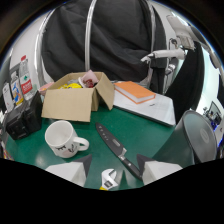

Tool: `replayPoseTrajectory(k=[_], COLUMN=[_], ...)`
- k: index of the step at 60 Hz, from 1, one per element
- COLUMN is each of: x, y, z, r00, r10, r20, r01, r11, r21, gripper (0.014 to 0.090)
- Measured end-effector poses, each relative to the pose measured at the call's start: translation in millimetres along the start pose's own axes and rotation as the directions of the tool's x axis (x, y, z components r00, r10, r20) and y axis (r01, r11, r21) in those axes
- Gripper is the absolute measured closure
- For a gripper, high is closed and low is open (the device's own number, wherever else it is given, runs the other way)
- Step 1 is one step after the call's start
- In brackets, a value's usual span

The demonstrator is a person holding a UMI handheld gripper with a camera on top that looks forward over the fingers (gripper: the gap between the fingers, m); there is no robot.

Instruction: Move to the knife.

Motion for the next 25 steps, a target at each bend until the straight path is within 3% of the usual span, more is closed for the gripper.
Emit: replayPoseTrajectory(k=[25], x=[-2.1], y=[5.2], z=[9.2], r00=[1.0], r10=[0.0], r20=[0.001], r01=[0.0], r11=[1.0], r21=[-0.021], gripper=[0.019])
